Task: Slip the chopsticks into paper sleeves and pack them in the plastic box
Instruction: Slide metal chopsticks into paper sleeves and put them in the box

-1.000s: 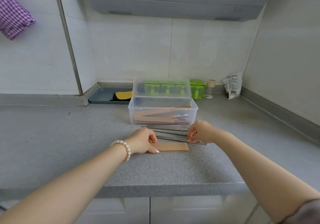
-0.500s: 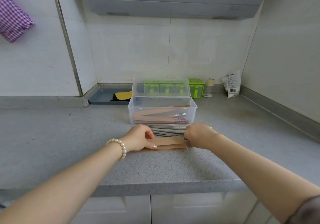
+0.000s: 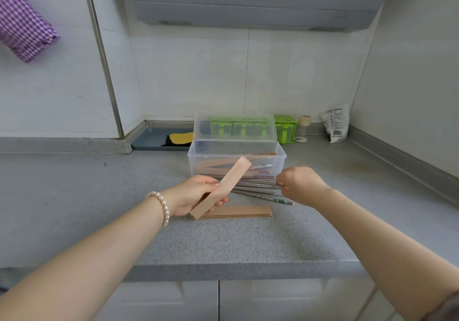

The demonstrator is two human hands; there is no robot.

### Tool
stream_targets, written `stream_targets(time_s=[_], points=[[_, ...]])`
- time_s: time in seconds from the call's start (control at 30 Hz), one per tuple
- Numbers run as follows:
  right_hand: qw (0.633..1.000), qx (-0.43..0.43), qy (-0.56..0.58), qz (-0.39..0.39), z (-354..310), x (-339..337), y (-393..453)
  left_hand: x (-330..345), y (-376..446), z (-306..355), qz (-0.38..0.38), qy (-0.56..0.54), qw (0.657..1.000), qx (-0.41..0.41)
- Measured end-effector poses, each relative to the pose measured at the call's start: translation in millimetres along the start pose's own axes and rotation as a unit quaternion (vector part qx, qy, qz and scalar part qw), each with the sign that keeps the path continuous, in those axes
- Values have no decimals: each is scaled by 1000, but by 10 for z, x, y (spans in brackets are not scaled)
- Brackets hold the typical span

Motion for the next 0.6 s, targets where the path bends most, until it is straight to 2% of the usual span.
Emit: stream_targets(time_s=[0.13, 0.23, 0.27, 0.3, 0.33, 0.4, 0.47, 0.53, 0.6], points=[[995, 37, 78, 48, 217, -36, -59, 31, 5, -22, -13, -3, 1000, -7], [979, 97, 161, 74, 378, -49, -120, 58, 7, -19, -21, 9, 1000, -5], [960, 122, 234, 90, 420, -59, -144, 69, 2, -14, -25, 14, 1000, -4], [924, 144, 337, 105, 442, -71, -170, 83, -4, -8, -28, 23, 999, -4], [871, 156, 452, 109, 432, -80, -192, 99, -10, -1, -30, 38, 999, -5], [772, 153, 611, 82, 317, -96, -210, 134, -10, 6, -32, 81, 996, -3], [707, 150, 691, 22, 141, -68, -197, 180, -3, 10, -44, 115, 992, 3], [679, 143, 720, -34, -44, -32, -176, 236, -12, 22, -63, 140, 988, 11], [700, 136, 700, -46, -161, -41, -163, 286, -34, 38, -77, 166, 983, 19]])
Point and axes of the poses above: each hand's wrist, its own y-axis towards the middle knuckle, its own x-axis out of the palm, z = x × y, the point moved 5 cm from there along y, towards the middle knuckle, and after that the axes turned 1 degree about -z, right-handed, at the moved point
